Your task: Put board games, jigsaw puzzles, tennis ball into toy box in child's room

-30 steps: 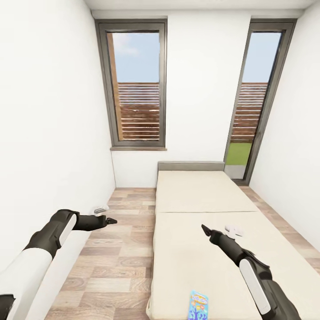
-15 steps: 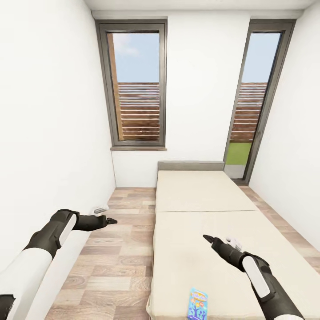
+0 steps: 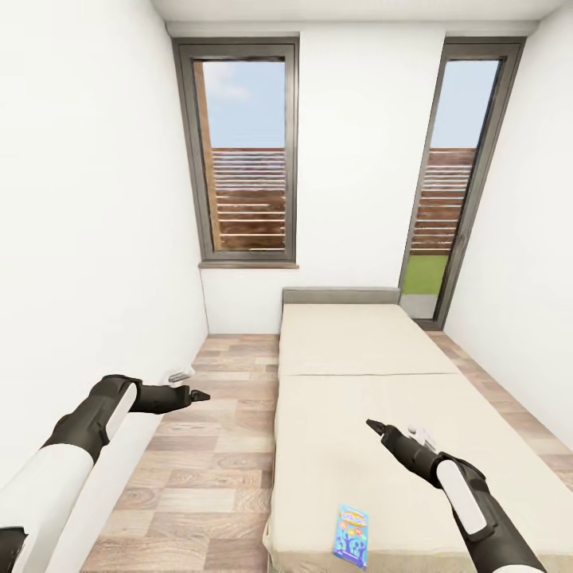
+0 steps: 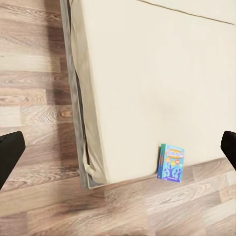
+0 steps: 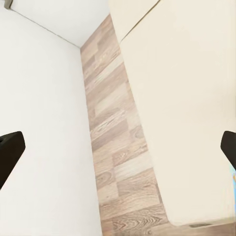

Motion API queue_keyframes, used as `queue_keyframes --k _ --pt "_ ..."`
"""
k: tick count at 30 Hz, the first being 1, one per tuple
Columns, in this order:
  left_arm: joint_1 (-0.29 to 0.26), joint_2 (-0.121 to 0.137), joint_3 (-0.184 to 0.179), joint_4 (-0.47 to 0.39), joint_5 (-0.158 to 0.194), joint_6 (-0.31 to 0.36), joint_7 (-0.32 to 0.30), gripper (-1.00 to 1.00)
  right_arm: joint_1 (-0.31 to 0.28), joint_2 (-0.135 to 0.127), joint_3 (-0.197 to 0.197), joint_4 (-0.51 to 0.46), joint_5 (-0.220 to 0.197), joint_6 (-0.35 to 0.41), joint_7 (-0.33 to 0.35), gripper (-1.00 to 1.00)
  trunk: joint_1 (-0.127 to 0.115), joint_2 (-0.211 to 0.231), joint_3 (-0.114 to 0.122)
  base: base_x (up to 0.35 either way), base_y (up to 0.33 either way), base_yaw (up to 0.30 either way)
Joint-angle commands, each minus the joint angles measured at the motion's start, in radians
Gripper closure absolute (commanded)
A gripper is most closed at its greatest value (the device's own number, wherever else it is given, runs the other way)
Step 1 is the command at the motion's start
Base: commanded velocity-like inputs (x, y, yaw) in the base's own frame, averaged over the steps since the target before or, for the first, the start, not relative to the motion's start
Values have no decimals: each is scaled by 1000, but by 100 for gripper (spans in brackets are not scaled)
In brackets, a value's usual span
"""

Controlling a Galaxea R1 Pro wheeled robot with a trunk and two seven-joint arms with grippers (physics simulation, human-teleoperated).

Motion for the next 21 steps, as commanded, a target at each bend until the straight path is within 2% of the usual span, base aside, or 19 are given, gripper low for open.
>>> queue_keyframes --k 1,10,15,17,21 --pt "0 0 -1 0 8 7 3 -100 1 1 -3 0 -2 6 6 -100 0 -1 0 -26 0 0" --pt "0 0 -2 0 8 4 4 -100 14 10 -5 -1 -16 15 56 -100 0 -1 0 -45 0 0" --pt "0 0 -2 0 8 4 3 -100 14 13 -5 5 -27 16 58 -100 0 -1 0 -2 0 0" --pt "0 0 -2 0 8 4 3 -100 15 14 -5 25 -31 16 58 -100 0 -1 0 0 0 0" --pt "0 0 0 0 8 7 -4 -100 15 6 -23 170 -58 18 100 -100 0 -1 0 0 0 0"
